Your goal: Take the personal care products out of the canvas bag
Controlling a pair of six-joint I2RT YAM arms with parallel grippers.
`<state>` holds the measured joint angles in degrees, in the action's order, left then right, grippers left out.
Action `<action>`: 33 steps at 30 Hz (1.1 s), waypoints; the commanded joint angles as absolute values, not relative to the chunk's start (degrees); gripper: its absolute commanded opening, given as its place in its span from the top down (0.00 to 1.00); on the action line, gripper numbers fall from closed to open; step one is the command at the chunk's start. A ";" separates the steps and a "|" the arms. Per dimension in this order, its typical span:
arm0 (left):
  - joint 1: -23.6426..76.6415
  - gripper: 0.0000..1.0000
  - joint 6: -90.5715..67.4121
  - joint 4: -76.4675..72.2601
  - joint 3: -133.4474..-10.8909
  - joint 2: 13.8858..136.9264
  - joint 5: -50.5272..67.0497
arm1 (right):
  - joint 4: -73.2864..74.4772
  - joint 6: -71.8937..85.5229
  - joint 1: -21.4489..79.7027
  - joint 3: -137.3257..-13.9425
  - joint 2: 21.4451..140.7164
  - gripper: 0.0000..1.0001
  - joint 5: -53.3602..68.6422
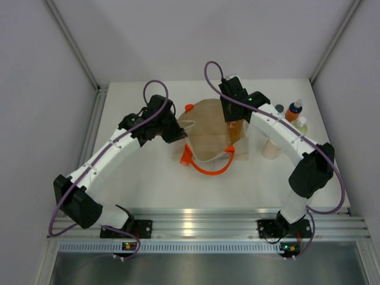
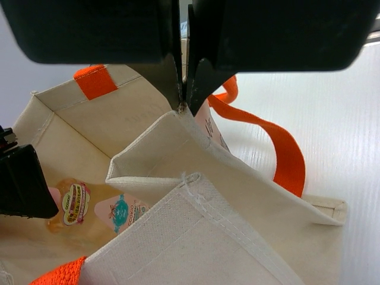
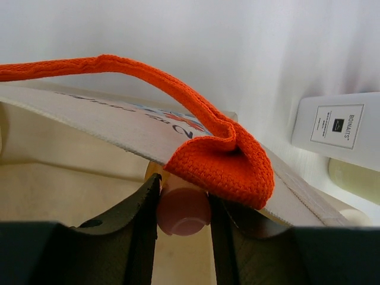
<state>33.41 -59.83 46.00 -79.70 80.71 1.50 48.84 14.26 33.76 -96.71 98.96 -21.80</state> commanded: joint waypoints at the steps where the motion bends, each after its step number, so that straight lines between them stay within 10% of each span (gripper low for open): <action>1: 33.22 1.00 -59.85 46.58 -79.28 80.42 1.76 | 46.93 10.81 34.63 -102.30 93.34 1.00 -22.85; 6: 33.22 0.97 -60.29 46.67 -79.19 80.07 1.32 | 46.06 8.27 34.98 -103.10 92.64 1.00 -21.01; 18: 33.22 0.38 -60.82 46.67 -79.28 79.37 0.62 | 45.09 6.07 35.07 -104.50 91.49 1.00 -17.14; 33: 33.22 0.11 -59.86 46.67 -80.24 77.87 -1.84 | 45.18 3.17 36.12 -111.27 88.07 1.00 -11.78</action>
